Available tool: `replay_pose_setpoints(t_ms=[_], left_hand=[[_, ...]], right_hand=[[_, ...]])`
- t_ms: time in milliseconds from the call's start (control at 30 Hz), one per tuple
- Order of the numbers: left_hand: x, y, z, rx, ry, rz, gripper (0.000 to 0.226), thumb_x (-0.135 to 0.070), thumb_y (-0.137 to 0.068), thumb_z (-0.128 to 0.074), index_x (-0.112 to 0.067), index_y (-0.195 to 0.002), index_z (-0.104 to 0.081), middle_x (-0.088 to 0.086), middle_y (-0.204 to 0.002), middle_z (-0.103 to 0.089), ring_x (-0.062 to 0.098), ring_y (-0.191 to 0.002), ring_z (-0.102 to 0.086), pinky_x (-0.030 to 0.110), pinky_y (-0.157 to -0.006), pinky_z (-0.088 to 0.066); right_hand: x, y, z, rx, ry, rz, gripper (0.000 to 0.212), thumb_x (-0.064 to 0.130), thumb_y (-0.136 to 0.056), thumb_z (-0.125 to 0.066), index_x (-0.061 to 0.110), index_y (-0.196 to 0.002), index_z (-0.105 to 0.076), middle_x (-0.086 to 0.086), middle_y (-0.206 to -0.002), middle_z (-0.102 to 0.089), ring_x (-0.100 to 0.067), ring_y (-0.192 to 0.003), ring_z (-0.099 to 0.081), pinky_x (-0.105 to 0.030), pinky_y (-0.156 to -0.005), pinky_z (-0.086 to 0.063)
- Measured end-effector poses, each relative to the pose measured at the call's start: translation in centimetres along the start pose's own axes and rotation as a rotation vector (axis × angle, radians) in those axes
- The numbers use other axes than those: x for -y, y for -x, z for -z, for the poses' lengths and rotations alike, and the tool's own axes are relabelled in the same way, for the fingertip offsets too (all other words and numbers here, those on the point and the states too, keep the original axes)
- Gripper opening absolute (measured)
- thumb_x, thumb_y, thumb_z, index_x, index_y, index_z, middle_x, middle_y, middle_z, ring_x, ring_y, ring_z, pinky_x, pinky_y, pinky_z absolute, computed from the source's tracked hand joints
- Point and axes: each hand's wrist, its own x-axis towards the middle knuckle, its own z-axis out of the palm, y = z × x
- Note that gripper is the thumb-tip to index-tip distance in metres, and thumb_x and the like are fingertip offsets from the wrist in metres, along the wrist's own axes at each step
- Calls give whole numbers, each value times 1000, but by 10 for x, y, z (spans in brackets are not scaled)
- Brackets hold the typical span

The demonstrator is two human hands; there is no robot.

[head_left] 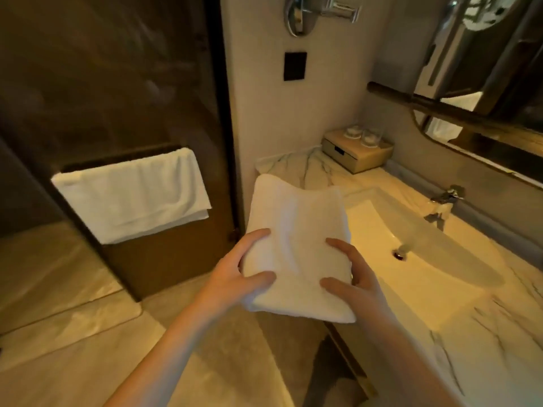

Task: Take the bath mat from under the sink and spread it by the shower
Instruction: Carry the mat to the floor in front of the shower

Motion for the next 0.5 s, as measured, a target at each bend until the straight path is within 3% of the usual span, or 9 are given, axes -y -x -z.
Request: replay_pose_setpoints(t_ms=[100,200,267,367,500], left_hand=[[4,43,29,-146,-16,36,71,-42,-70,-77,-57,-131,-43,-42,-119,-44,-7,-109,-50,27,-79,-53],[9,94,52,-273,3,63,66,-28,-78,-77,-54,-131,-46,-42,-120,-46,-12,-108,-50,22,-77,-54],[10,135,63,-359,15,87,66,-24,-79,-76,-51,-131,-47,-43,-119,-46,-14,-108,-50,16,-75,-52],[8,196,72,-466,11,132,67,-31,-73,-75,-52,-130,-48,-42,-118,-49,-11,-107,-52,14,-71,-49],[5,289,69,-570,4,182,67,-36,-68,-73,-57,-127,-48,-42,-120,-48,-10,-112,-50,18,-78,-49]], right_hand=[[-2,-2,-36,163,-23,9,62,25,-76,-75,44,-130,-52,26,-118,-54,-6,-103,-61,-36,-76,-60],[1,6,-76,308,-4,31,59,26,-76,-76,45,-127,-53,30,-114,-54,-1,-100,-60,-28,-73,-59],[4,19,-103,401,-9,29,60,31,-70,-76,46,-125,-55,28,-116,-54,-3,-103,-60,-30,-73,-59],[3,50,-135,496,-27,-3,59,25,-70,-74,44,-123,-56,14,-126,-52,-17,-112,-57,-44,-81,-59],[2,117,-168,591,13,5,60,24,-71,-73,47,-123,-54,18,-126,-46,-16,-115,-51,-36,-81,-59]])
